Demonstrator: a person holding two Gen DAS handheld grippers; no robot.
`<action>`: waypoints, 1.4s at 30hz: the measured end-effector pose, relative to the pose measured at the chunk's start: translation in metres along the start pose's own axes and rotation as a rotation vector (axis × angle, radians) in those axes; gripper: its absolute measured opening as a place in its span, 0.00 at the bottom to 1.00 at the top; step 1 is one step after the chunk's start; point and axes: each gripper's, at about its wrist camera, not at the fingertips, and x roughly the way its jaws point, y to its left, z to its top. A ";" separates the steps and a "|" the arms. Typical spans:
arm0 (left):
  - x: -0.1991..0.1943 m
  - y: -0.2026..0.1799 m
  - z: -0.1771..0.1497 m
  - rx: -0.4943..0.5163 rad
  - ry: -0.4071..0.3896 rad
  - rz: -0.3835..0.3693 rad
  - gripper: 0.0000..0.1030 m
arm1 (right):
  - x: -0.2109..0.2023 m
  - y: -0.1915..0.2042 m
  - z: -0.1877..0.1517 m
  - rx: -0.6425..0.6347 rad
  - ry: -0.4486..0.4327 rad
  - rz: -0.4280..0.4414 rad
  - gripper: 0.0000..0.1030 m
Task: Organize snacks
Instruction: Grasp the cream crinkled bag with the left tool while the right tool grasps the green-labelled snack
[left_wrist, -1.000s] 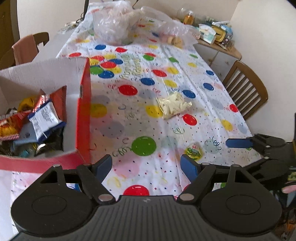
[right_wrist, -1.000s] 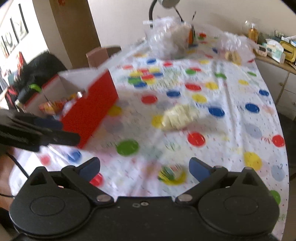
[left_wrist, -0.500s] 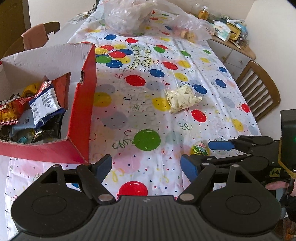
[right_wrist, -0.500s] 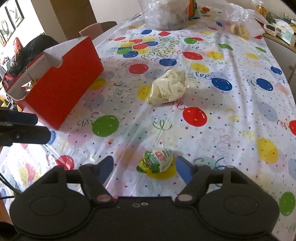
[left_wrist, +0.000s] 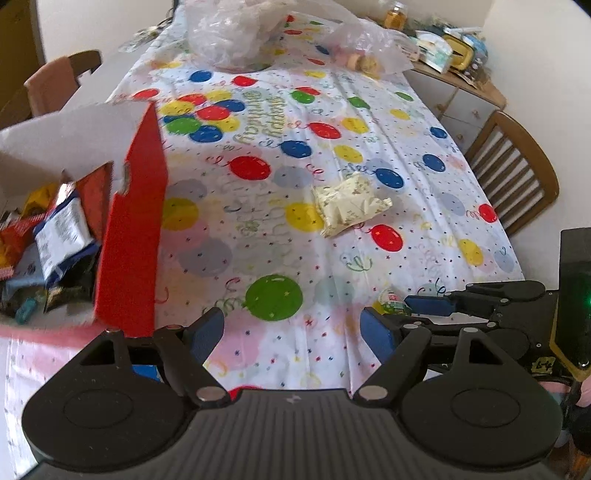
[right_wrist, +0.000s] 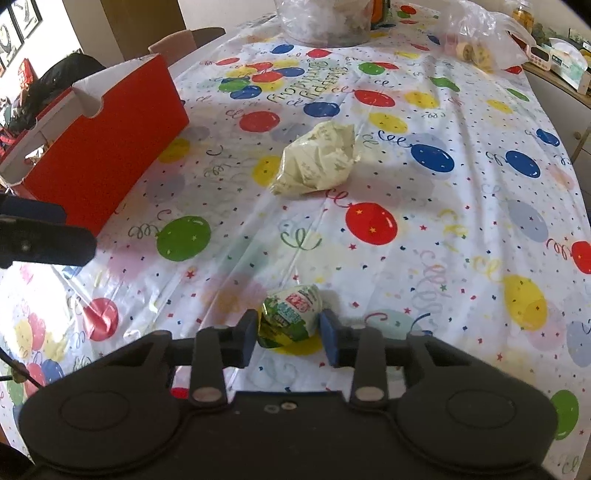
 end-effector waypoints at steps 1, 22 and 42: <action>0.001 -0.003 0.004 0.022 0.001 -0.001 0.78 | -0.001 -0.001 0.000 0.003 -0.004 0.002 0.31; 0.097 -0.024 0.119 -0.166 0.136 -0.164 0.78 | -0.052 -0.065 0.006 0.147 -0.128 0.023 0.29; 0.155 -0.033 0.123 -0.206 0.262 -0.036 0.54 | -0.044 -0.083 0.004 0.221 -0.123 0.024 0.29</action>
